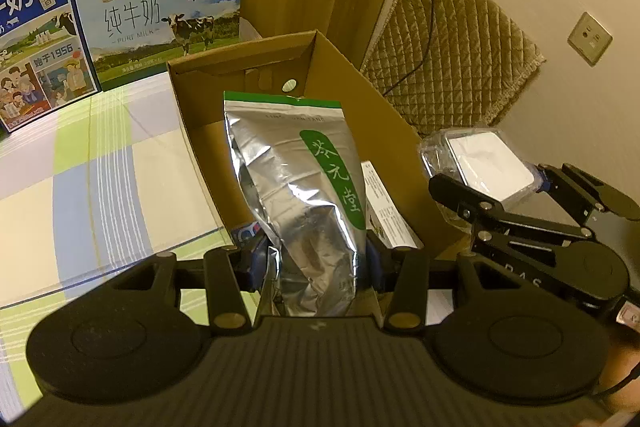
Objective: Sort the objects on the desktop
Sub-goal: 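Lower the tea bag and tray into the cardboard box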
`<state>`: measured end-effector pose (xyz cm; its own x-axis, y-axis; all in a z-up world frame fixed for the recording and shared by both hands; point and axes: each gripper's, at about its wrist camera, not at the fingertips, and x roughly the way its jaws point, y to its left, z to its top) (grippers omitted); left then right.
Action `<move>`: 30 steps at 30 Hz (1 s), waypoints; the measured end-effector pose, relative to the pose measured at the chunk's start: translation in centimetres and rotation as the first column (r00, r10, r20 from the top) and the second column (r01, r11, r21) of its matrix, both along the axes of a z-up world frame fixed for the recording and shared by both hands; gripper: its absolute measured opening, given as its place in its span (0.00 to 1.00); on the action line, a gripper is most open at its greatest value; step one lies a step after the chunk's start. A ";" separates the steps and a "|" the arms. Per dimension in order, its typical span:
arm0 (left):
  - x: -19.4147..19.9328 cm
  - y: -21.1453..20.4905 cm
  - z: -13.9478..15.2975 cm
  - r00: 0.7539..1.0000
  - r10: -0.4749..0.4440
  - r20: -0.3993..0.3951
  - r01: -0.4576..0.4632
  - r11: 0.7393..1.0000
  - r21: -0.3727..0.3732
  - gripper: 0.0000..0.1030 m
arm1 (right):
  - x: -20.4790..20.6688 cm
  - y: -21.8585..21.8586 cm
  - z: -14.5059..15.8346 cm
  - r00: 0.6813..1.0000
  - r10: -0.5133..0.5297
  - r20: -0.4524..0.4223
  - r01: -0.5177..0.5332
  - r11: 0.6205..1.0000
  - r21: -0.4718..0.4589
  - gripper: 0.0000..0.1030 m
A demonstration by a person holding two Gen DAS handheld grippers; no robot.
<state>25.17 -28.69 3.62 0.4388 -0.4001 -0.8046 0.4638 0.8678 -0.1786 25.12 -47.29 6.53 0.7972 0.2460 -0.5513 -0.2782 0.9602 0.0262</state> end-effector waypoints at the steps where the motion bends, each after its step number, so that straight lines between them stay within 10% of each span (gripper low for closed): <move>1: 0.2 -0.1 0.0 1.000 0.003 0.000 -0.003 1.000 -0.001 0.41 | 0.2 0.0 0.0 1.000 0.001 0.000 -0.001 1.000 -0.002 0.61; 30: 5.2 -0.1 -1.9 0.994 0.099 -0.053 -0.103 0.992 -0.076 0.41 | 4.4 0.7 -1.7 1.000 0.005 -0.017 -0.006 1.000 -0.027 0.61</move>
<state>30.36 -28.77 1.68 0.4411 -0.4188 -0.7938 0.3636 0.8920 -0.2686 29.50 -46.61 4.79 0.7866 0.2350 -0.5710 -0.2833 0.9590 0.0045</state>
